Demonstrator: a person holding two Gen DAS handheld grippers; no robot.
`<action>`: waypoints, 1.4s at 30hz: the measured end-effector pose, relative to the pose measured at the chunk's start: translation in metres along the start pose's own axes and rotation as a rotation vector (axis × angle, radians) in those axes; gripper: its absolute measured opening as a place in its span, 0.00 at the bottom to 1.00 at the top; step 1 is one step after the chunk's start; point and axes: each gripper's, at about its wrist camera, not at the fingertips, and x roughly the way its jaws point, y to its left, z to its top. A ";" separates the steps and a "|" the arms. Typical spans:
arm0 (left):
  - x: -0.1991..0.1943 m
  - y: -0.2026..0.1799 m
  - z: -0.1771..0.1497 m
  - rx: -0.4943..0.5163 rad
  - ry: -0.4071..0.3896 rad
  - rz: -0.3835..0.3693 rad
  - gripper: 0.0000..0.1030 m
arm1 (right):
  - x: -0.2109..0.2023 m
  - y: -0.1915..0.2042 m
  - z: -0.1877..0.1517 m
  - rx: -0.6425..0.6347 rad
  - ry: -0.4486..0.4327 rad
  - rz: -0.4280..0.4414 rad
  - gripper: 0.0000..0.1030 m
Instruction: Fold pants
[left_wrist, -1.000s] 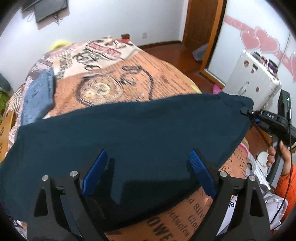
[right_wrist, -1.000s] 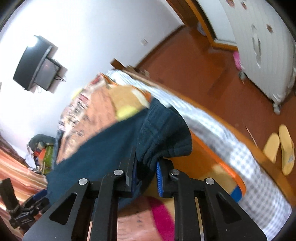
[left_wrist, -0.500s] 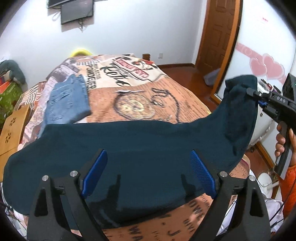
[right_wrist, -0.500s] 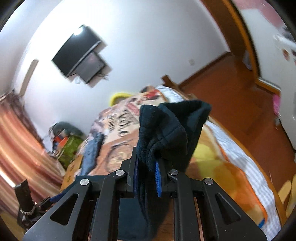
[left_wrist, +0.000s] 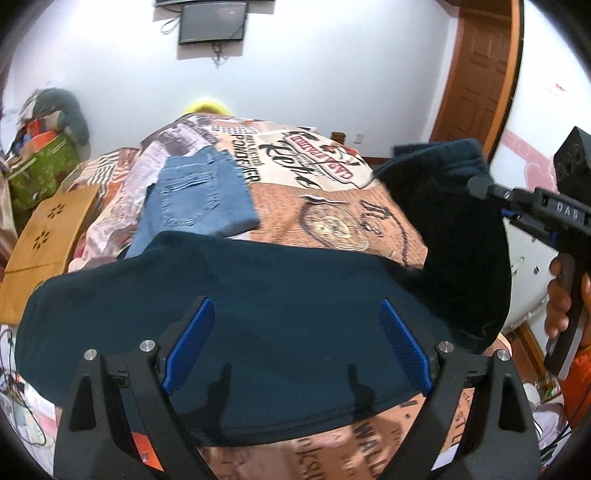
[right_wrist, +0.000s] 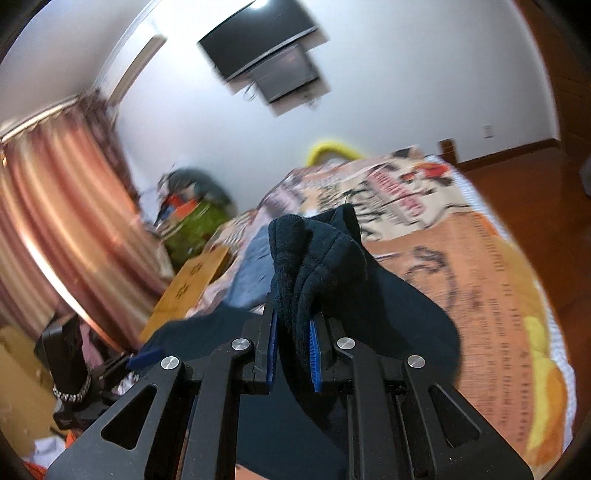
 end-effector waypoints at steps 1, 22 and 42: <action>-0.001 0.005 -0.001 -0.011 -0.001 0.004 0.89 | 0.005 0.004 -0.002 -0.007 0.015 0.012 0.12; -0.003 0.047 -0.004 -0.112 0.002 0.047 0.89 | 0.110 0.063 -0.085 -0.202 0.464 0.092 0.24; 0.087 0.000 0.004 0.050 0.205 0.085 0.89 | 0.045 -0.044 -0.062 -0.093 0.419 -0.159 0.40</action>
